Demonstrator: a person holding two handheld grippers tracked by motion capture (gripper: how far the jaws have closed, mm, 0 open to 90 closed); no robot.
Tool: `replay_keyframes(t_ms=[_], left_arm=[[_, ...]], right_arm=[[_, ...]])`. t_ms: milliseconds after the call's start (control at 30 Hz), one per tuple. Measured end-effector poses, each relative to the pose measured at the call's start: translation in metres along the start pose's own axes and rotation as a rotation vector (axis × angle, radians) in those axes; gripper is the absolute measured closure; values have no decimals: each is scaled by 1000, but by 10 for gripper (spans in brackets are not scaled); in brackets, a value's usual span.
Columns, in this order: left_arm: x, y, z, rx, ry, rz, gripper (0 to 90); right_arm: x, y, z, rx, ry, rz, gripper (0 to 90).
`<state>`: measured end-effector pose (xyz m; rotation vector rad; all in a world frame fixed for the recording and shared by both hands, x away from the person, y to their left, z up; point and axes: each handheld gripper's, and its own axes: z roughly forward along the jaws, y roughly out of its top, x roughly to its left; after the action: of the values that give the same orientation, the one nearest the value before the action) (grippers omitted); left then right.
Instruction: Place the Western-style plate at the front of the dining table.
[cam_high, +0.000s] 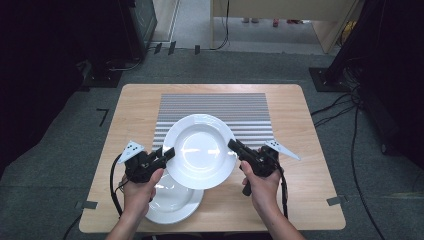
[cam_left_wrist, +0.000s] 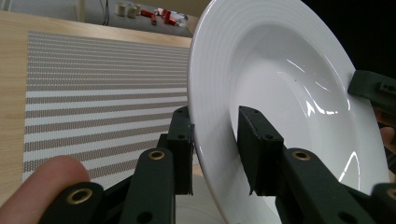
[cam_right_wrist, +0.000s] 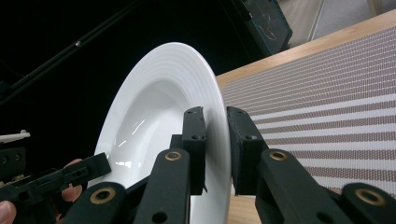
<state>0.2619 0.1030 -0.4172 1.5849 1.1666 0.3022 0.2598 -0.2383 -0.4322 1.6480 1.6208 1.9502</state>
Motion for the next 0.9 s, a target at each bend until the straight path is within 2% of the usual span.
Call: replay_keyframes(t_ms=[233, 400, 900], left_arm=[[6, 10, 13, 12, -11, -19, 681], [12, 14, 24, 35, -22, -35, 681], [22, 27, 59, 71, -18, -61, 686]], right_arm=[[-6, 8, 7, 2, -2, 15, 803], [-11, 14, 13, 6, -19, 8, 803], [-34, 28, 33, 16, -65, 28, 794]])
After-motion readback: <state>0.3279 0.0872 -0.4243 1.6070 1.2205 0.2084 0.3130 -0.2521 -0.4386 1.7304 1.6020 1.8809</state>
